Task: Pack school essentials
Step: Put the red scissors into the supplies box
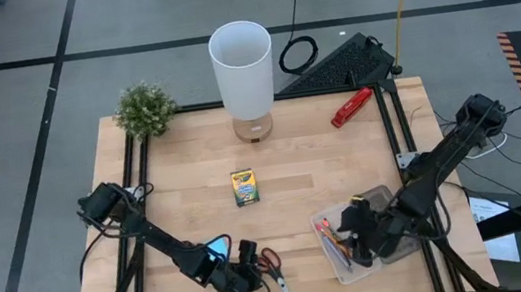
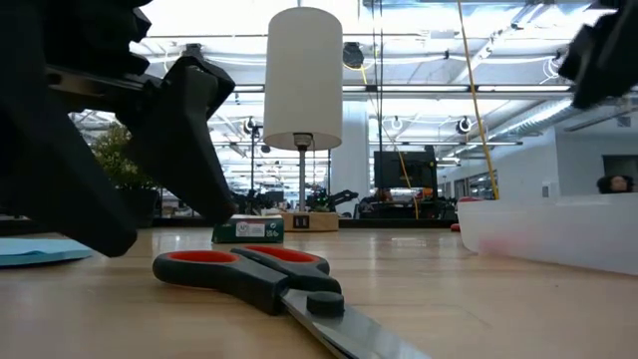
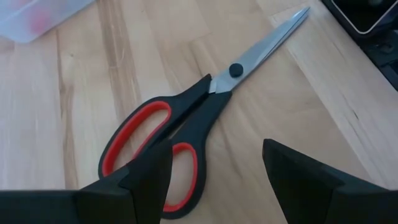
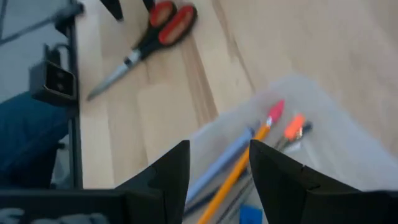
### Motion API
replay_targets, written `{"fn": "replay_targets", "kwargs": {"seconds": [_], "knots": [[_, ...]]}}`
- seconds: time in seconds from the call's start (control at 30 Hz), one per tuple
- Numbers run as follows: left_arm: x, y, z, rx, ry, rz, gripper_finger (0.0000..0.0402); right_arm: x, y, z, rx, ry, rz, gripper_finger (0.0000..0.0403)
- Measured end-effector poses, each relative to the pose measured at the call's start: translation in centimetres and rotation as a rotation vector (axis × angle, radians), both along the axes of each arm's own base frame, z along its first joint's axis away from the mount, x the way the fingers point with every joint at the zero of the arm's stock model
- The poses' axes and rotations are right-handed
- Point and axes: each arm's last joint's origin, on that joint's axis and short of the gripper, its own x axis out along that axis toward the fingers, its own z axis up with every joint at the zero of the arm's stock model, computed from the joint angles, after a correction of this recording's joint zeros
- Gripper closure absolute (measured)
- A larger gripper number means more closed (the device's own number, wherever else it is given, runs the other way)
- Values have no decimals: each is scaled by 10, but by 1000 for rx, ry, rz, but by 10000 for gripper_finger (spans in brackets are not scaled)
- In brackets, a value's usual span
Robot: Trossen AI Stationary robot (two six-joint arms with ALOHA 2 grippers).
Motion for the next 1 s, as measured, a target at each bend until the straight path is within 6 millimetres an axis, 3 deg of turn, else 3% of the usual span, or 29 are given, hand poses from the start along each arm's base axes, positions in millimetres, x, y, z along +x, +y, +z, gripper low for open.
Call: {"fn": "replay_targets", "kwargs": {"seconds": [0.6, 1.0], "knots": [[-1, 0, -3, -5, 18, -12, 151, 6, 2, 9, -213, -184, 67, 243], [-2, 3, -6, 11, 45, -15, 151, 6, 2, 9, -229, -186, 76, 243]]}}
